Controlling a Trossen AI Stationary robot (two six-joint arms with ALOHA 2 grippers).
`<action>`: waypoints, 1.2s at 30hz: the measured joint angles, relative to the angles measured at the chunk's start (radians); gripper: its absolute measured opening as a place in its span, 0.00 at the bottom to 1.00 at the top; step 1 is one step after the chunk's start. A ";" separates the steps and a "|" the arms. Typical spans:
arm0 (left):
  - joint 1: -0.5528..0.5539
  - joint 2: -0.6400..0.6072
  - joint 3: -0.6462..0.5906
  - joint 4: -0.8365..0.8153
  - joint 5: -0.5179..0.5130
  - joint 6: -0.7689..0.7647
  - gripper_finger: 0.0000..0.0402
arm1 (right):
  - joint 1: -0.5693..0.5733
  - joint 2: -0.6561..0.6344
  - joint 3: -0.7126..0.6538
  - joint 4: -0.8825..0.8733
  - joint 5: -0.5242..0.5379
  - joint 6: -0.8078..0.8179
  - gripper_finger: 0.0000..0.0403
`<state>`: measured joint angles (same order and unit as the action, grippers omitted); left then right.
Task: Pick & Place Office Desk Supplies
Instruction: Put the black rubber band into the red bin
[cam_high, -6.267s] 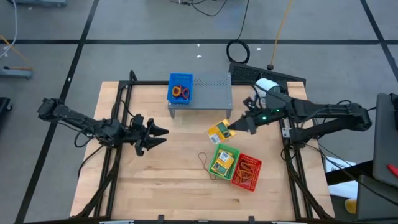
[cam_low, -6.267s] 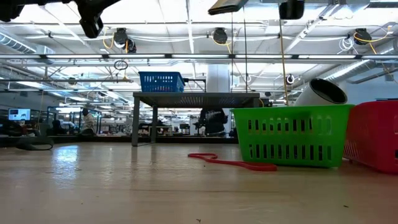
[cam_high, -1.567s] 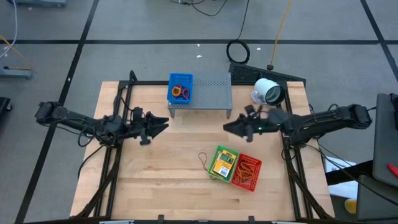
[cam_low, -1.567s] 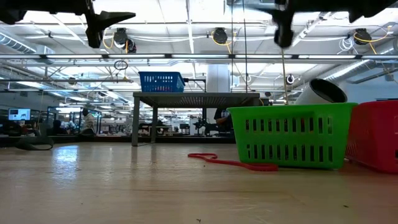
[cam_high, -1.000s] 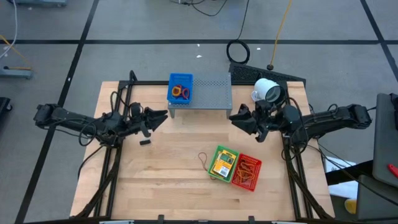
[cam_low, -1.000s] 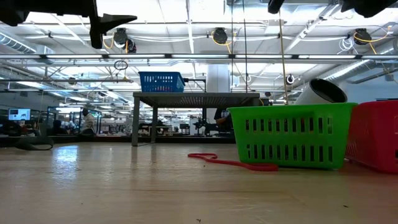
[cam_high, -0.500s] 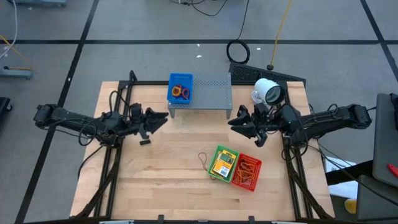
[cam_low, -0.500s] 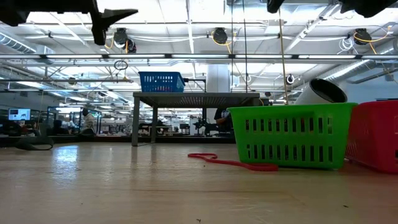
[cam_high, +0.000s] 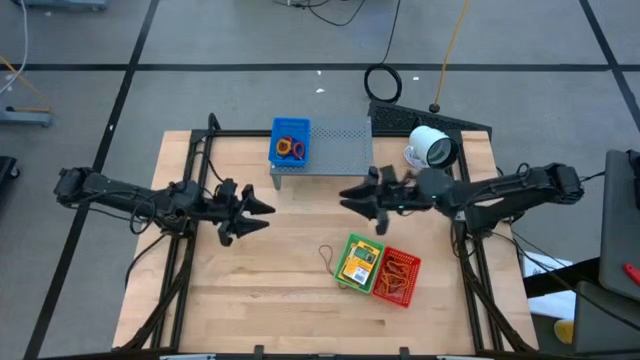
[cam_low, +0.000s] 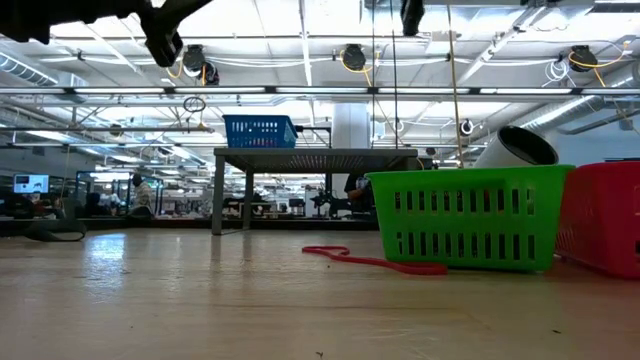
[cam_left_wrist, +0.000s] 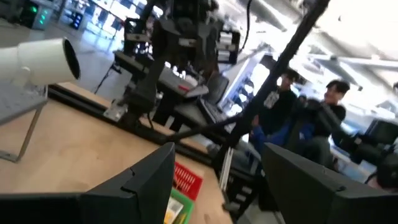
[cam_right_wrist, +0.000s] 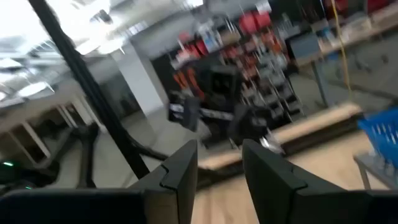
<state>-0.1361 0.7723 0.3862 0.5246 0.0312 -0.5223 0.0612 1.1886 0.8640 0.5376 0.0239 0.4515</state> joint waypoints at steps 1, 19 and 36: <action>0.002 0.000 0.000 -0.007 0.014 0.010 0.62 | 0.000 0.023 0.027 -0.033 0.001 0.005 0.30; 0.042 -0.014 0.337 -0.804 0.095 0.245 0.62 | 0.012 0.300 0.432 -0.447 -0.052 -0.048 0.30; -0.003 -0.003 0.857 -1.823 -0.110 0.051 0.62 | -0.061 0.232 0.432 -0.498 0.059 -0.048 0.30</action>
<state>-0.1392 0.7697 1.2434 -1.2980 -0.0790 -0.4709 -0.0002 1.4208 1.2957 0.0393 0.0826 0.4034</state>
